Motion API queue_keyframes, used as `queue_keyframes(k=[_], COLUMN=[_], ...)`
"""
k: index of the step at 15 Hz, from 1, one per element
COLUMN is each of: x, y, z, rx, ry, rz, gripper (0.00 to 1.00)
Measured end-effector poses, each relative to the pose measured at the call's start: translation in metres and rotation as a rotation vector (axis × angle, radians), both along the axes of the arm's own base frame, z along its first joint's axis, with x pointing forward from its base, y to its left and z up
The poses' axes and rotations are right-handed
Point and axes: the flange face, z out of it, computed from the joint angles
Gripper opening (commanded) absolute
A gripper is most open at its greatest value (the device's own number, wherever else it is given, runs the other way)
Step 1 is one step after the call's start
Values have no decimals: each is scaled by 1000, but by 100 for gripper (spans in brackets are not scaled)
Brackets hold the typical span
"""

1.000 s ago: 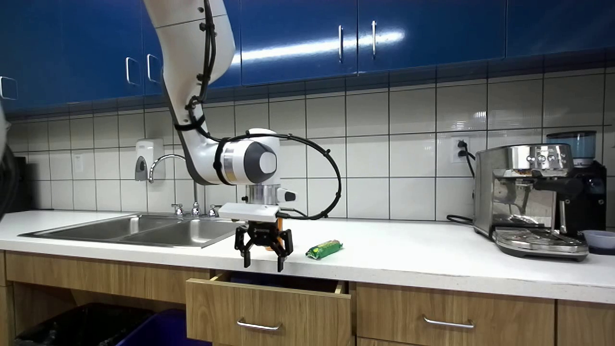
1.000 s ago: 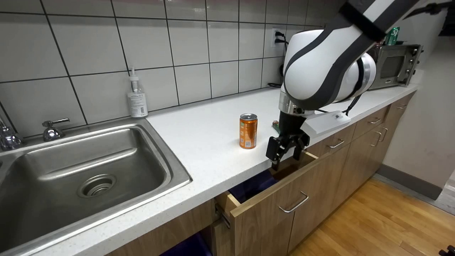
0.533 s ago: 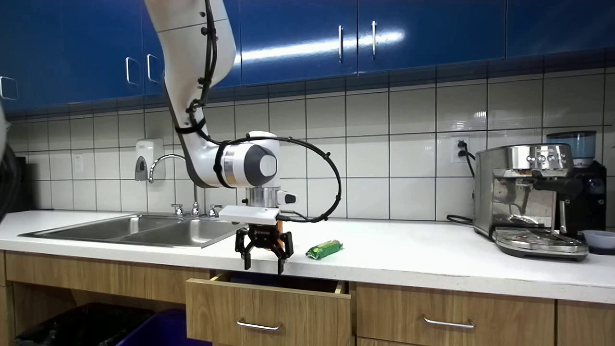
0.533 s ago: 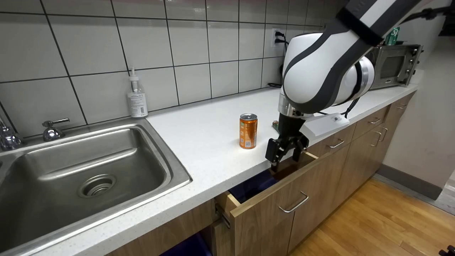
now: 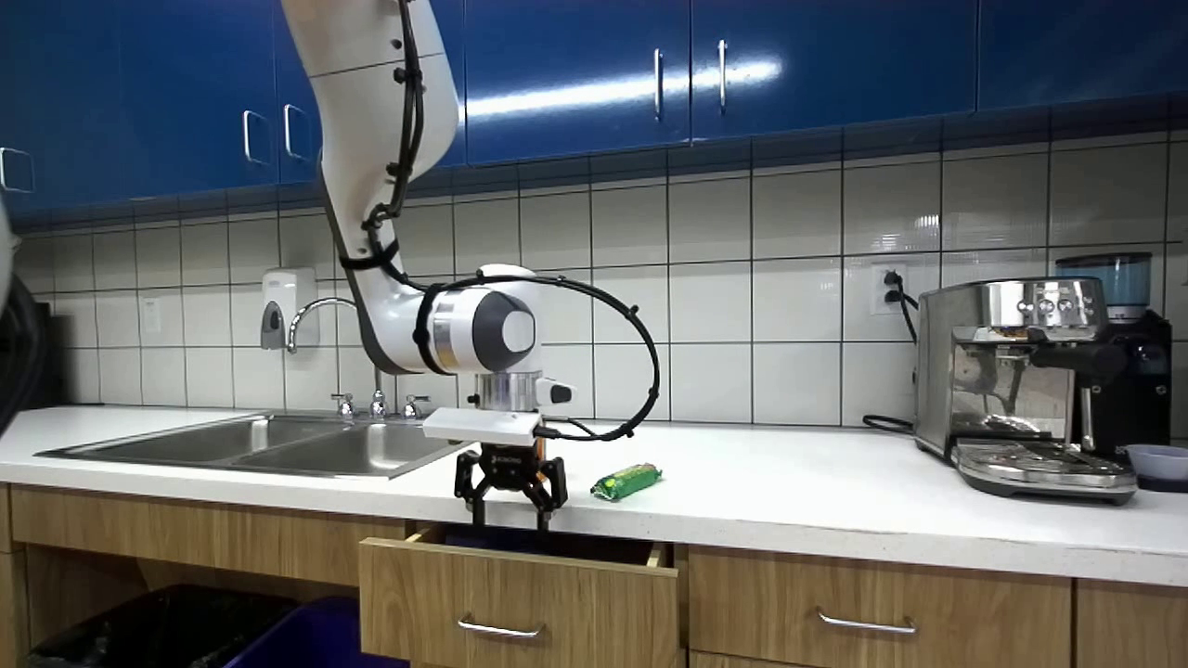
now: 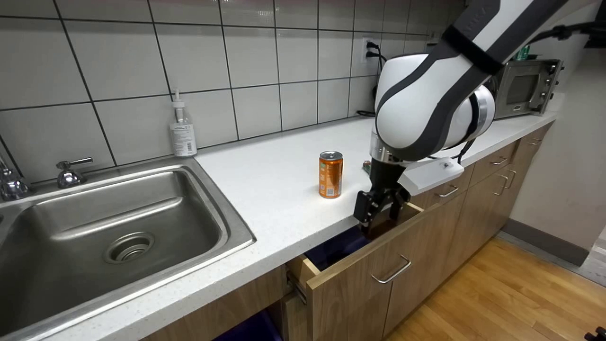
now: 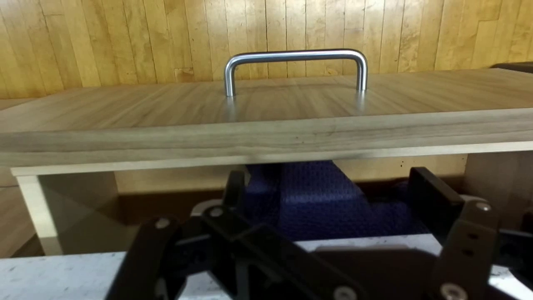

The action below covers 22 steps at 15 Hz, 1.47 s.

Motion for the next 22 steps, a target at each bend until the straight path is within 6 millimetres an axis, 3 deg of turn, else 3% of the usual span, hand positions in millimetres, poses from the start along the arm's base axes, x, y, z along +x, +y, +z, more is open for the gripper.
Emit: queue_keyframes(k=[8,22], x=[2,6], y=[1,1], z=[-19,-33], rx=[-17,-19], ry=[14,31], rz=[-13,-22], gripper=[100,100])
